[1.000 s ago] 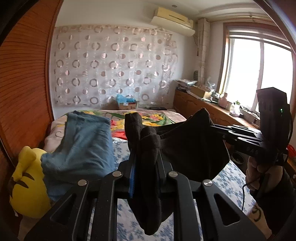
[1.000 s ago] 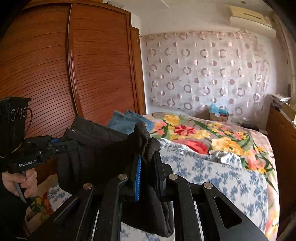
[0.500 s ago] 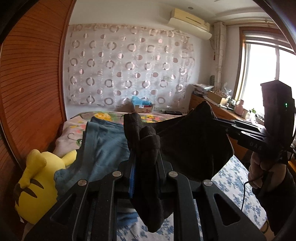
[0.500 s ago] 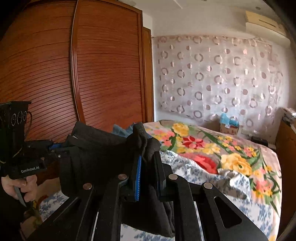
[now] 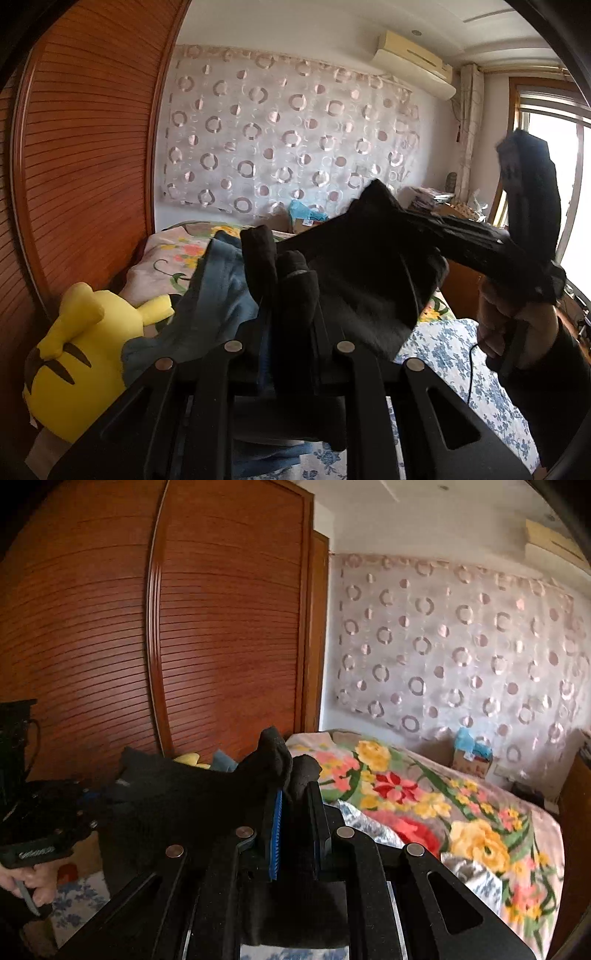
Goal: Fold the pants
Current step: 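Carry the held black pants with both tools over the folded jeans stack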
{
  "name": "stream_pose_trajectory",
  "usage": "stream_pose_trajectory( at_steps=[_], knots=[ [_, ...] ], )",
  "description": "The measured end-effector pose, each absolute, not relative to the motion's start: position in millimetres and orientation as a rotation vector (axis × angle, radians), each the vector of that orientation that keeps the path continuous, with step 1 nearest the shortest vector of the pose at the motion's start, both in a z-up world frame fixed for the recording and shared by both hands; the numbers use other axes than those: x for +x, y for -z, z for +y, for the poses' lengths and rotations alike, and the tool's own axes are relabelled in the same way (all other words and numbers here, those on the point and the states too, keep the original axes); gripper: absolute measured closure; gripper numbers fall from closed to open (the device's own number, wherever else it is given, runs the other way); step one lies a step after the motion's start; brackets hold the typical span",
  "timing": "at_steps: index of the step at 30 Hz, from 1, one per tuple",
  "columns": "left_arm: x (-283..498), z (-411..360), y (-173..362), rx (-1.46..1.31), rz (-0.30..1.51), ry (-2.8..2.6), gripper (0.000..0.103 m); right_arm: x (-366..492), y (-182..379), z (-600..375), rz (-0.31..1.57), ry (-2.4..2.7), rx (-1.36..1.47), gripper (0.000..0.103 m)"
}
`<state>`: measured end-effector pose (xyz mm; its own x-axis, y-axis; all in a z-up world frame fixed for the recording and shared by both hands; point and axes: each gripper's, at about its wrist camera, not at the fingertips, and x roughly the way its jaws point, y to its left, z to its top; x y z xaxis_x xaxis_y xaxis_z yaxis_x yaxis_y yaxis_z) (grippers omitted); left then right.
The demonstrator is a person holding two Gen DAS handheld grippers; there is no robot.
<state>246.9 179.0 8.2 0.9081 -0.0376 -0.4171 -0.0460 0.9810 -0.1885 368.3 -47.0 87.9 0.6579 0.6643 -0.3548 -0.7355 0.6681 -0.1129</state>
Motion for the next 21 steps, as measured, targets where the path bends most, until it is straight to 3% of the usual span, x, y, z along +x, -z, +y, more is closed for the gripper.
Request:
stream_pose_trajectory(
  at_steps=[20,21],
  knots=[
    [232.3,208.6,21.9,-0.298,0.462,-0.125,0.085,453.0,-78.7,58.0,0.376,-0.941,-0.388,0.090],
    [232.7,208.8,22.8,-0.301,0.463,-0.126,0.084,453.9,-80.3,57.4,0.376,-0.938,-0.387,0.084]
  ],
)
